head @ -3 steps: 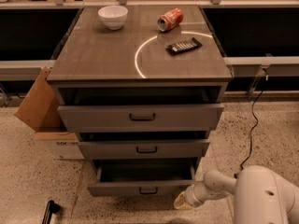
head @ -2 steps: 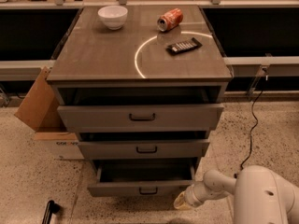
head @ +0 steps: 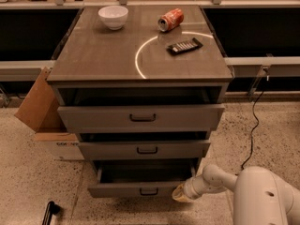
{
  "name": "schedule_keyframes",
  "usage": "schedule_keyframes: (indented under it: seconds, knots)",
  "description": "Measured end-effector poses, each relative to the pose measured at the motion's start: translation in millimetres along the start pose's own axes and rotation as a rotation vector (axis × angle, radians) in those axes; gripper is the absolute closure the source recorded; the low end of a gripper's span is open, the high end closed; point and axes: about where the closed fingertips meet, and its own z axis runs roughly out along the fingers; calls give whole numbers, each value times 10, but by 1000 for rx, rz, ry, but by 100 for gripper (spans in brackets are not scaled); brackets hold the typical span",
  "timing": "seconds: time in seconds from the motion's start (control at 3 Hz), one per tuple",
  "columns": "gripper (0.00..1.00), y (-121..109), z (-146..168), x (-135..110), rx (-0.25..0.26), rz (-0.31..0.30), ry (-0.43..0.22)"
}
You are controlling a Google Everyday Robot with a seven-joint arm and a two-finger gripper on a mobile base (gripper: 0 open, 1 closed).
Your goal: Close bottom drawer
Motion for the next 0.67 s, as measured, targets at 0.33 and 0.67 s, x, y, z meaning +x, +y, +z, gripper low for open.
schedule_keyframes:
  seconds: [0.33,0.67]
  knots:
    - [100,-213,24,-56,52,-17,-7]
    - [100,-407,83,-86,102,-15,-20]
